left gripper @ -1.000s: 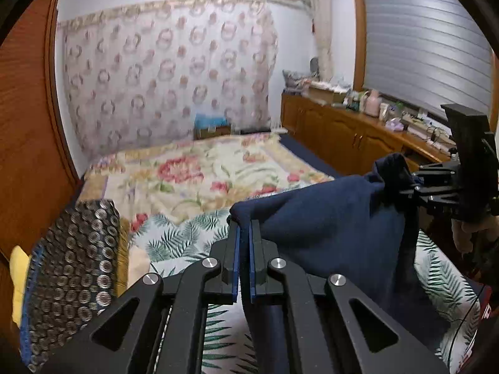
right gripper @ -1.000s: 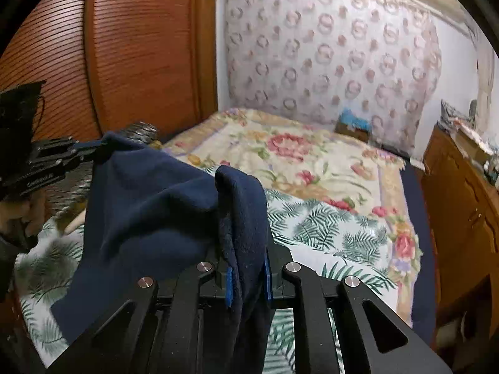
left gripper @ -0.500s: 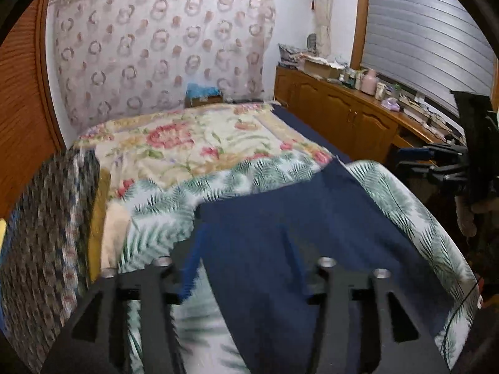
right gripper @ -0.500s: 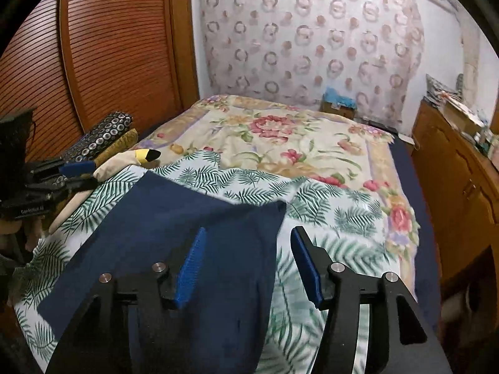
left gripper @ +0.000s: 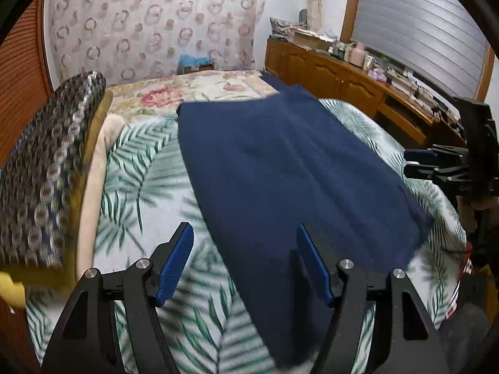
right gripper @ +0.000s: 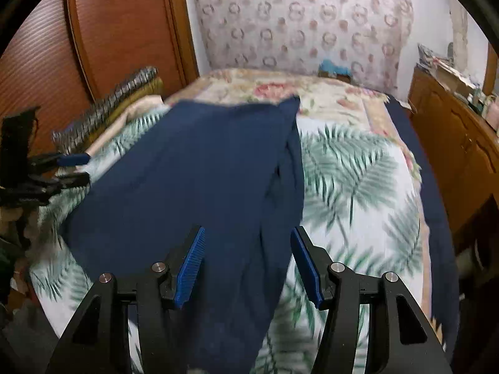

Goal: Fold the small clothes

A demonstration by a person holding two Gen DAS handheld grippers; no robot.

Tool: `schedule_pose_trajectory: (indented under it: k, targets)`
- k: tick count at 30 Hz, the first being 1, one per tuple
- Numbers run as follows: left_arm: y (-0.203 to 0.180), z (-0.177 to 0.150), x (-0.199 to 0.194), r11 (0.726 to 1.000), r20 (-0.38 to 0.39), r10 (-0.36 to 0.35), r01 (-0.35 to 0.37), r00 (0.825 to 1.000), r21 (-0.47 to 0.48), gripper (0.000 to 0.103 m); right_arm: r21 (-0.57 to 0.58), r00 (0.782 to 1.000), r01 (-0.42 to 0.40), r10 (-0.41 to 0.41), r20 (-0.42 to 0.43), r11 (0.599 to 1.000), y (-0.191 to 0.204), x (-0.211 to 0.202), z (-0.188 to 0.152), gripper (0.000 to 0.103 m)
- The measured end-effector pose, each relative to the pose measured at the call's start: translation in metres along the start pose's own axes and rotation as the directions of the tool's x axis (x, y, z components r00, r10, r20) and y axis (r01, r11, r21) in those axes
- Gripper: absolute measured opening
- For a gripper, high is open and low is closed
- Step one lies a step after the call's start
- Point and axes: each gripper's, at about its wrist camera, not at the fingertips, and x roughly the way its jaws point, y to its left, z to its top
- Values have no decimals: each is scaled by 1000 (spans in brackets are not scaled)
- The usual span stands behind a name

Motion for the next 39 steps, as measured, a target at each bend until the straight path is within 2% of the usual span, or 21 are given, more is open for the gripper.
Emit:
schedule_pose_trajectory:
  k: [5,11,15,23,27,34,39]
  targets:
    - [-9,-24,-2,1000,-46,-17,17,999,-7,70,37,998,4,-2,-58,999,5,-8,-22,59]
    - [-12,-38,-4,1000,-68,-28,27,997,-12,70,46,995,0,5,-97,999,10,-13,-31,59]
    - [-13,-42,-6,1000,-74,-28,27,997,-12,69,31,996,2,1,-89,1000,14,-22,-35,59]
    - [-16,-46,-18,1000,-49,-8,8,999,-2,69,-22,998,59,-60,-36,998,22,-76,-37,59]
    - [-17,-49,-20,1000,-41,-3,3,999,-7,70,-11,998,60,-60,-28,998,19,-83,-46,59]
    - [-13,-55,-17,999,-59,-3,1,998,-33,69,25,997,27,-25,-68,999,21,-42,-54,59]
    - [-13,-57,-15,999,-70,-9,6,997,-33,62,52,996,24,-19,-89,998,20,-26,-56,58]
